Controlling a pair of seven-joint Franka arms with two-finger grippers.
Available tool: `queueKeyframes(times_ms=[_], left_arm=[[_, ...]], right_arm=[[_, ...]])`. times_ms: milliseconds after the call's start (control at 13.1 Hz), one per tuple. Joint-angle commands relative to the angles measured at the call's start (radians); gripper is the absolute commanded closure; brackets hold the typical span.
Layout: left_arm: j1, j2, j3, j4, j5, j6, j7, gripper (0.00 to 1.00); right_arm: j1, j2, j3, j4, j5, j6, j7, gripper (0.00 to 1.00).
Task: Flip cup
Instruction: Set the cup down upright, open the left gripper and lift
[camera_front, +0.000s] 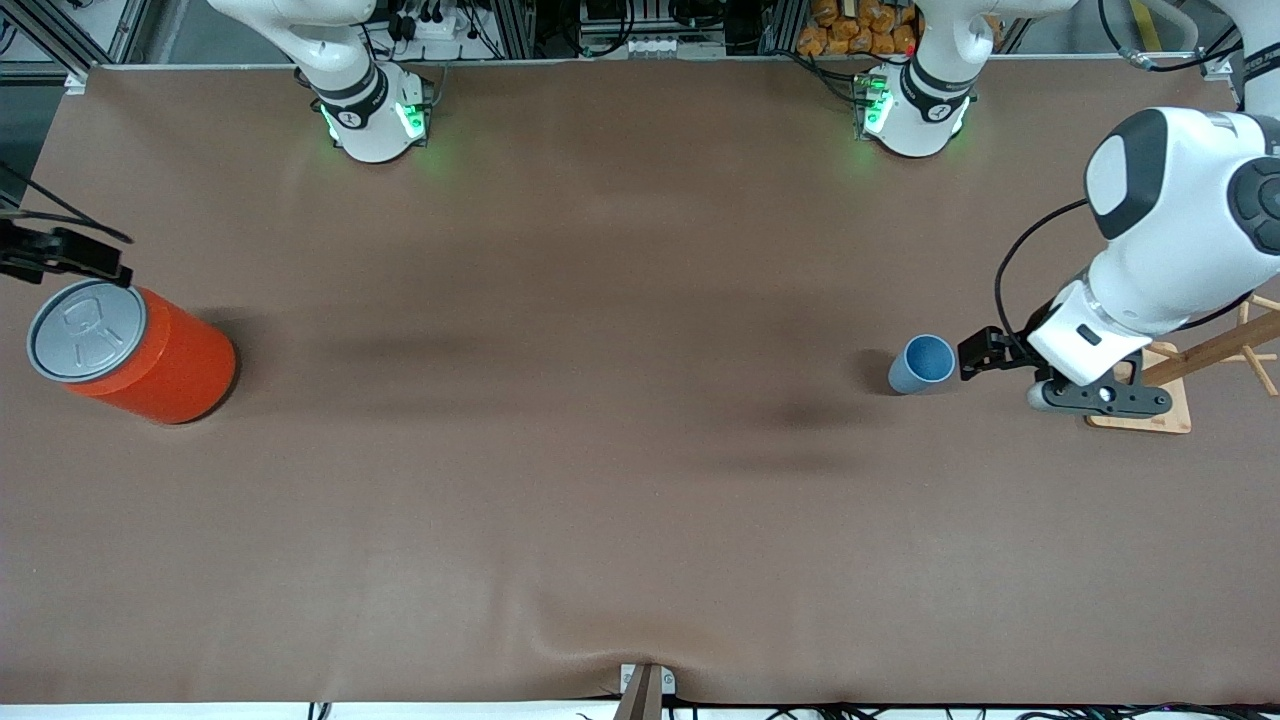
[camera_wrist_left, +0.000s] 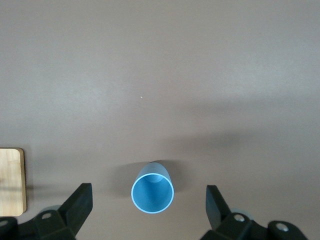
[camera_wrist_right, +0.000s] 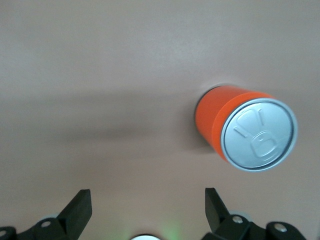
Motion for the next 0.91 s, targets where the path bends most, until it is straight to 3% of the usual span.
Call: queueKeyframes(times_ms=[0, 152, 380, 685, 837], left_arm=[[0.052, 0.007, -0.06, 0.037, 0.03, -0.043, -0.015, 0.0], [0.038, -0.012, -0.052, 0.074, 0.026, -0.127, -0.018, 0.0], [0.021, -0.079, -0.017, 0.114, 0.023, -0.259, -0.021, 0.0], [0.02, -0.249, -0.021, 0.125, 0.022, -0.492, -0.07, 0.0], [0.01, -0.277, -0.021, 0.116, 0.023, -0.514, -0.083, 0.0]], right_arm=[[0.053, 0.014, -0.007, 0.021, -0.042, -0.015, 0.167, 0.0], [0.029, 0.012, -0.008, 0.024, 0.019, -0.003, 0.272, 0.0], [0.018, 0.004, -0.007, 0.024, 0.038, -0.003, 0.277, 0.0], [0.041, 0.009, -0.004, 0.034, -0.037, -0.012, 0.271, 0.0], [0.043, 0.008, -0.004, 0.052, -0.034, -0.015, 0.272, 0.0]])
